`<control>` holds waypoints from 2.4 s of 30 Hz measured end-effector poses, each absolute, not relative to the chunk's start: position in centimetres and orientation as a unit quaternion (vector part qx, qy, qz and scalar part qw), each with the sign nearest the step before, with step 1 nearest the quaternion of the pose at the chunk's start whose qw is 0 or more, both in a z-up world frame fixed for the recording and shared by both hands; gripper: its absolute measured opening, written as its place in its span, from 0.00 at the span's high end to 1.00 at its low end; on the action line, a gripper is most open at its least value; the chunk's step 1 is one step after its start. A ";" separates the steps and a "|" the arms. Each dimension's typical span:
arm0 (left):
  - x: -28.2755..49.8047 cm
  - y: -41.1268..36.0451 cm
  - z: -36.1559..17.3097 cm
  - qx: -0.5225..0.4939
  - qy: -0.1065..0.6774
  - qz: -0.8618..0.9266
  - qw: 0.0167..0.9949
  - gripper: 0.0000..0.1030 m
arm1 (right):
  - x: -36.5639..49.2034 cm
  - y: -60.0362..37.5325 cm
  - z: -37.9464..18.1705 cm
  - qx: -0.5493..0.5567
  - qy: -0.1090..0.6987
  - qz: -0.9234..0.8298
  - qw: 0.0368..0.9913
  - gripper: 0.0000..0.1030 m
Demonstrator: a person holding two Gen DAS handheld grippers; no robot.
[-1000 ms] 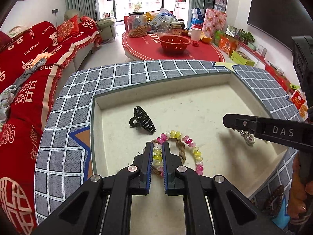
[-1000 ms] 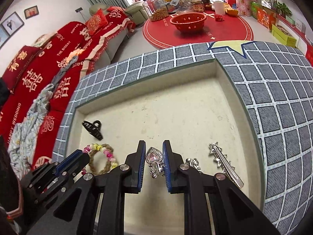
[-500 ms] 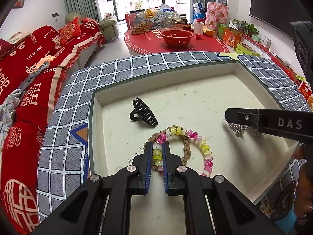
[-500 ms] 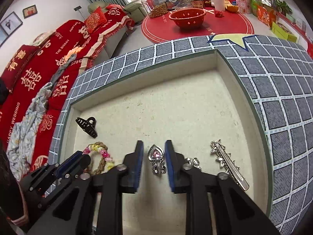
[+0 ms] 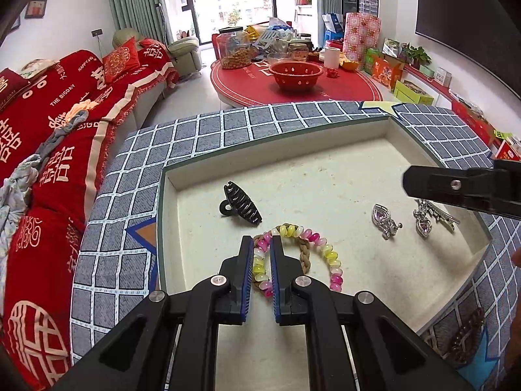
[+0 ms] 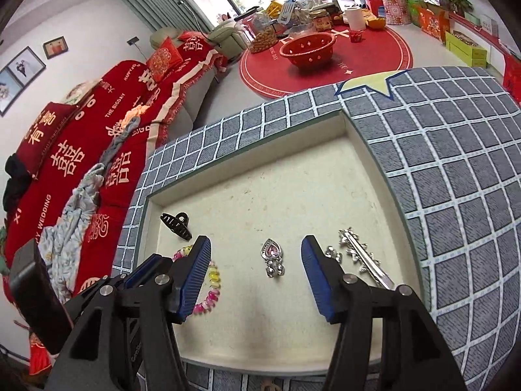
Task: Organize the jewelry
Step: 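Open both tools to release the bracelet and pendant in the tray, then move both tools back to the bed toward the green bangle and yellow hair tie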
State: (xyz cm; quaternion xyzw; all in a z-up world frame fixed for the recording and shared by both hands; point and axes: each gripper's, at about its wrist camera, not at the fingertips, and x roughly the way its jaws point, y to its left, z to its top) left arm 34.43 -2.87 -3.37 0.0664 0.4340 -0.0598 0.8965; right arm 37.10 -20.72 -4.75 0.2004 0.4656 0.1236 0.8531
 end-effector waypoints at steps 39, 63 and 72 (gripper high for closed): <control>25.5 -2.1 0.8 0.056 0.397 -0.076 0.913 0.00 | 24.6 -24.3 -2.4 0.223 0.449 0.118 0.857 0.00; 12.8 -3.0 -2.3 0.035 0.446 -0.147 0.882 0.00 | 17.1 -27.2 -6.3 0.188 0.498 0.065 0.844 0.00; 10.6 -5.4 -3.5 0.067 0.456 -0.164 0.872 0.00 | 16.5 -27.0 -7.0 0.151 0.505 0.054 0.848 0.00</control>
